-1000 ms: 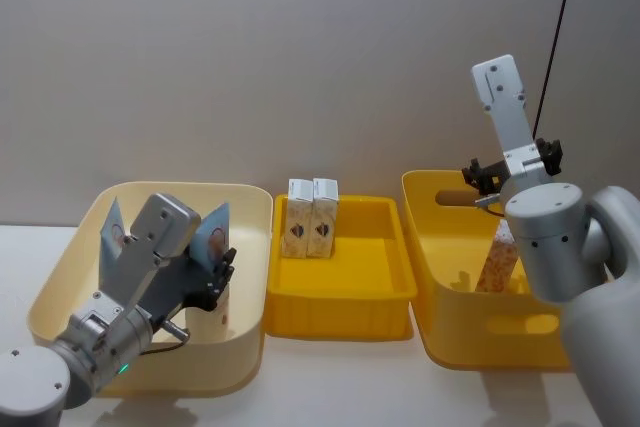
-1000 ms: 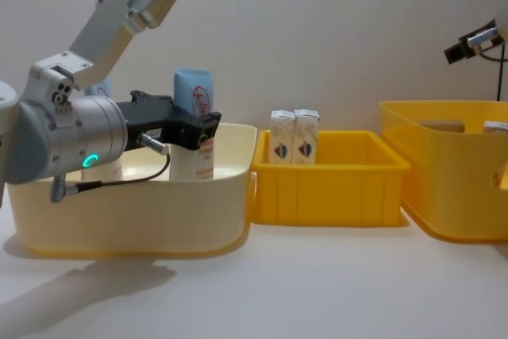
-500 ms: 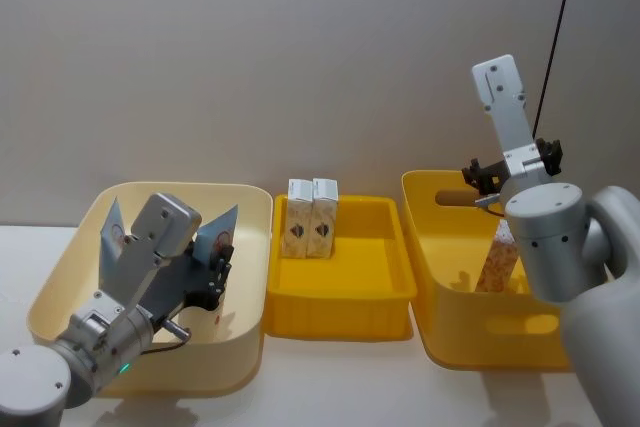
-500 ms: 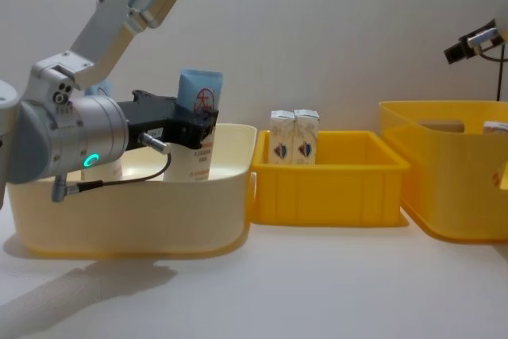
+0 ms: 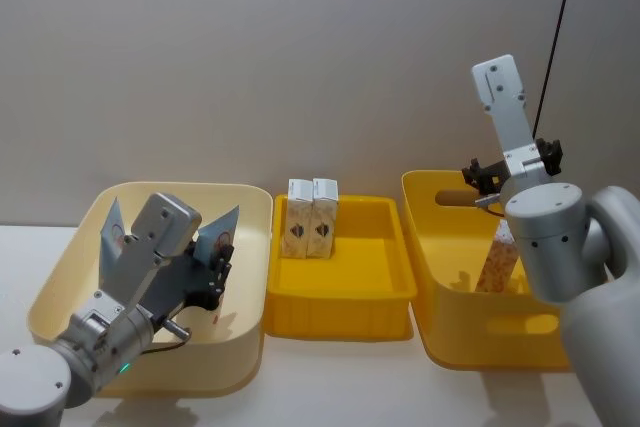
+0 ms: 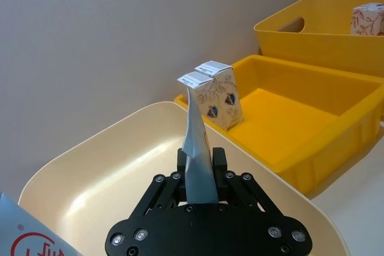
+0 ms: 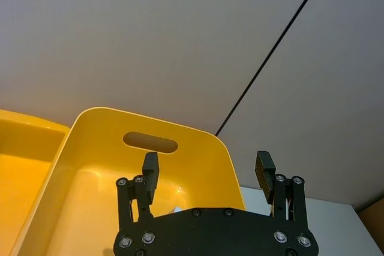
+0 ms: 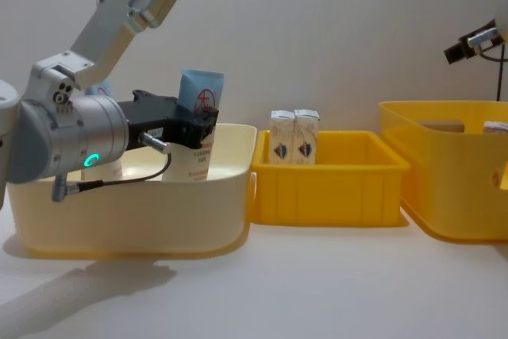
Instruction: Bimanual collaborative sorting of washing and personal care products
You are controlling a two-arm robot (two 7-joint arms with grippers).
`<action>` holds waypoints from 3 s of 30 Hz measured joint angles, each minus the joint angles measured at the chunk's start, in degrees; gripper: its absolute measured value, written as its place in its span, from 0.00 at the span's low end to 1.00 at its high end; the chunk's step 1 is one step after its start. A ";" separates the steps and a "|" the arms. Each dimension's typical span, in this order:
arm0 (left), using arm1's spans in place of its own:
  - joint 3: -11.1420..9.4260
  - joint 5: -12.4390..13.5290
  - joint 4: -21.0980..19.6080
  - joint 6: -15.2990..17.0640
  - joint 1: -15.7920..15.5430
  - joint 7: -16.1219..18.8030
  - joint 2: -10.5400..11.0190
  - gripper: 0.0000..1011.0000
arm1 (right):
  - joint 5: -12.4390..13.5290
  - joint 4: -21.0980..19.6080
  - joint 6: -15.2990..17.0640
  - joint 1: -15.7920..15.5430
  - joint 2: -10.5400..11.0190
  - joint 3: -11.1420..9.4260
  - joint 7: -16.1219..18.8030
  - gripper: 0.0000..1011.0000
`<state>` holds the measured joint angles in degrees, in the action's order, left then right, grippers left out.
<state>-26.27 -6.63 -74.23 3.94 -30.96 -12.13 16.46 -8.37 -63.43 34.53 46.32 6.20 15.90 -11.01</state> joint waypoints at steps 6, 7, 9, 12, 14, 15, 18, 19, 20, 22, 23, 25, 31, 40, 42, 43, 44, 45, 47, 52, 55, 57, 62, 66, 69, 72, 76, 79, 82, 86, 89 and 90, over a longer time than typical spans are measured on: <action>0.00 0.00 0.00 0.00 0.00 0.00 0.00 0.22 | 0.00 0.00 0.00 0.00 0.00 0.00 0.00 0.99; 0.00 0.00 0.00 0.00 0.00 0.00 0.00 0.22 | 0.00 0.00 0.00 0.00 0.00 0.00 0.00 0.99; 0.00 0.00 0.00 0.00 0.00 0.01 0.00 0.22 | 0.00 0.00 0.00 0.00 0.00 0.00 0.00 0.99; 0.00 0.00 0.00 0.00 0.00 0.01 0.00 0.22 | 0.00 0.00 0.00 0.00 0.00 0.00 0.00 0.99; 0.00 0.00 0.00 0.00 0.00 0.01 0.00 0.22 | 0.00 0.00 0.00 0.00 0.00 0.00 0.00 0.99; 0.00 0.00 0.00 0.00 0.00 0.01 0.00 0.22 | 0.00 0.00 0.00 0.00 0.00 0.00 0.00 0.99; 0.00 0.00 0.00 0.00 0.00 0.01 0.00 0.22 | 0.00 0.00 0.00 0.00 0.00 0.00 0.00 0.99; 0.00 0.00 0.00 0.00 0.00 0.01 0.00 0.22 | 0.00 0.00 0.00 0.00 0.00 0.00 0.00 0.99; 0.00 0.00 0.00 0.00 0.00 0.01 0.00 0.22 | 0.00 0.00 0.00 0.00 0.00 0.00 0.00 0.99; 0.01 0.00 0.00 0.01 0.01 0.01 -0.01 0.22 | 0.00 0.00 0.00 0.00 0.00 0.00 0.00 0.99; 0.03 0.00 0.00 0.00 0.01 0.01 -0.02 0.22 | 0.00 0.00 0.00 0.00 0.00 0.00 0.00 0.99; 0.12 -0.01 0.01 -0.05 0.02 0.01 -0.08 0.22 | 0.00 0.00 0.00 0.00 0.00 0.00 0.00 0.99; 0.53 -0.02 0.04 -1.00 -0.03 0.19 -0.28 0.22 | 0.00 0.00 0.00 0.00 0.00 0.00 0.00 0.99; 1.72 0.32 -1.14 -3.71 -1.03 1.05 -0.89 0.22 | 0.00 0.00 0.00 0.00 0.00 0.00 0.00 0.99; 1.99 0.51 -1.57 -4.47 -1.45 1.26 -1.01 0.22 | 0.00 0.00 0.00 0.00 0.00 0.00 0.00 0.99; 2.08 0.56 -1.70 -4.70 -1.59 1.30 -1.06 0.22 | 0.00 0.00 0.00 0.00 0.00 0.00 0.00 0.99; 2.28 0.66 -2.02 -5.16 -2.00 1.35 -1.18 0.22 | 0.00 0.00 0.00 0.00 0.00 0.00 0.00 0.99; 2.35 0.73 -2.16 -5.50 -2.18 1.38 -1.23 0.22 | 0.00 0.00 0.00 0.00 0.00 0.00 0.00 0.99; 2.55 0.81 -2.44 -6.01 -2.63 1.40 -1.35 0.22 | 0.00 0.00 0.00 0.00 0.00 0.00 0.00 0.99; 3.16 1.03 -3.11 -7.98 -4.44 1.30 -1.78 0.22 | 0.00 0.00 -0.03 0.00 0.00 0.04 0.06 0.99; 3.49 1.09 -3.24 -9.33 -5.78 0.93 -2.08 0.22 | -0.07 0.02 -0.23 0.01 0.13 0.34 0.64 0.99; 3.66 1.09 -3.24 -10.06 -6.46 0.69 -2.24 0.22 | -0.12 0.01 -0.44 0.01 0.24 0.57 1.09 0.99; 4.23 1.01 -2.79 -12.59 -9.14 -0.33 -2.91 0.22 | -0.25 -0.54 -1.40 -0.03 0.85 1.64 3.15 0.99; 4.55 0.78 -2.23 -14.00 -10.39 -0.87 -3.43 0.22 | -0.27 -1.26 -2.18 -0.36 1.40 2.38 5.11 0.99; 4.83 0.56 -1.79 -14.73 -11.08 -1.13 -3.85 0.22 | -0.22 -2.05 -2.97 -0.68 1.92 2.97 7.06 0.99; 5.13 0.36 -1.46 -15.25 -11.43 -1.25 -4.20 0.22 | -0.07 -2.86 -3.65 -1.01 2.46 3.49 8.87 0.99; 5.49 0.14 -1.18 -15.66 -11.55 -1.37 -4.52 0.22 | 0.33 -3.93 -4.64 -1.49 3.19 4.16 11.44 0.99; 5.76 -0.01 -1.05 -15.82 -11.55 -1.43 -4.74 0.22 | 0.72 -4.84 -5.42 -1.84 3.79 4.63 13.47 0.99; 6.00 -0.16 -0.96 -15.85 -11.42 -1.51 -4.91 0.22 | 1.18 -5.60 -6.38 -2.13 4.40 5.10 15.81 0.99; 6.24 -0.31 -0.89 -15.85 -11.18 -1.65 -5.14 0.22 | 1.62 -5.93 -7.62 -2.22 5.00 5.54 17.99 0.99; 6.41 -0.37 -0.89 -15.82 -10.93 -1.69 -5.28 0.22 | 1.85 -5.94 -8.28 -2.22 5.06 5.68 19.10 0.99; 6.52 -0.39 -0.97 -15.75 -10.71 -1.70 -5.33 0.22 | 1.91 -5.94 -8.35 -2.22 5.04 5.68 19.29 0.99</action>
<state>-19.75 -7.02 -75.20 -11.80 -41.67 -13.83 11.13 -6.46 -69.37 26.18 44.11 11.24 21.58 8.28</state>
